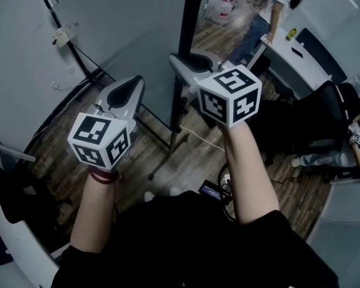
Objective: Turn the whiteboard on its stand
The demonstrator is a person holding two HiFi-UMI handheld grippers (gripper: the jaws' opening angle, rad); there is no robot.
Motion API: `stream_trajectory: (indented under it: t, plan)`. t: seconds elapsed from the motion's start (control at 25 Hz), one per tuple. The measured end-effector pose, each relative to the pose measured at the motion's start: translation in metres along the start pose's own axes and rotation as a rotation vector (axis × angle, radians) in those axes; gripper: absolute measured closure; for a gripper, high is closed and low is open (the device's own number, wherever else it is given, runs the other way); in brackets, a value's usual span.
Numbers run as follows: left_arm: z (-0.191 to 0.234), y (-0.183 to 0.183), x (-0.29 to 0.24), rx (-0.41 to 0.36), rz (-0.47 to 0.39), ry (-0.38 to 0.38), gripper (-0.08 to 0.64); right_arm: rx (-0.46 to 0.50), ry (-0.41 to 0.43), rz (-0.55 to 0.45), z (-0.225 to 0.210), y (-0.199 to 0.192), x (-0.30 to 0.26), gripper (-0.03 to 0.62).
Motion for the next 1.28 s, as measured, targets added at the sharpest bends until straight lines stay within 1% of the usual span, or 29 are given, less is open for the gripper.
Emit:
stream_trajectory:
  t: [0.16,0.28,0.4,0.48,0.72,1.04,1.28]
  plan:
    - [-0.009,0.0,0.005,0.011,-0.002,0.002,0.558,0.013,0.033,-0.007,0.02,-0.003,0.016,0.531]
    - [-0.009,-0.001,0.01,0.014,-0.013,0.005,0.558,0.02,0.037,-0.004,0.036,-0.004,0.021,0.528]
    - [-0.004,-0.006,0.02,0.01,-0.004,0.023,0.558,0.009,0.049,-0.007,0.055,-0.005,0.023,0.528]
    - [-0.001,-0.01,0.026,0.018,0.001,0.036,0.558,0.009,0.044,-0.009,0.069,-0.007,0.028,0.528]
    - [0.007,-0.014,0.03,0.063,-0.01,0.042,0.558,0.006,0.017,-0.03,0.103,-0.005,0.036,0.528]
    - [0.019,-0.015,0.033,0.076,-0.014,0.057,0.558,-0.01,-0.002,-0.016,0.105,-0.003,0.032,0.529]
    - [0.022,-0.02,0.035,0.078,-0.01,0.058,0.558,-0.002,-0.005,-0.022,0.101,0.003,0.014,0.529]
Point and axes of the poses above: the fingertips, and each gripper's own axes: x backward along the fingers, z to its left, y out of its top, the point moved 6 cm from there along x, backward along the fingers, and after that the axes turned 12 degrees about z, right-handed, at the moved point
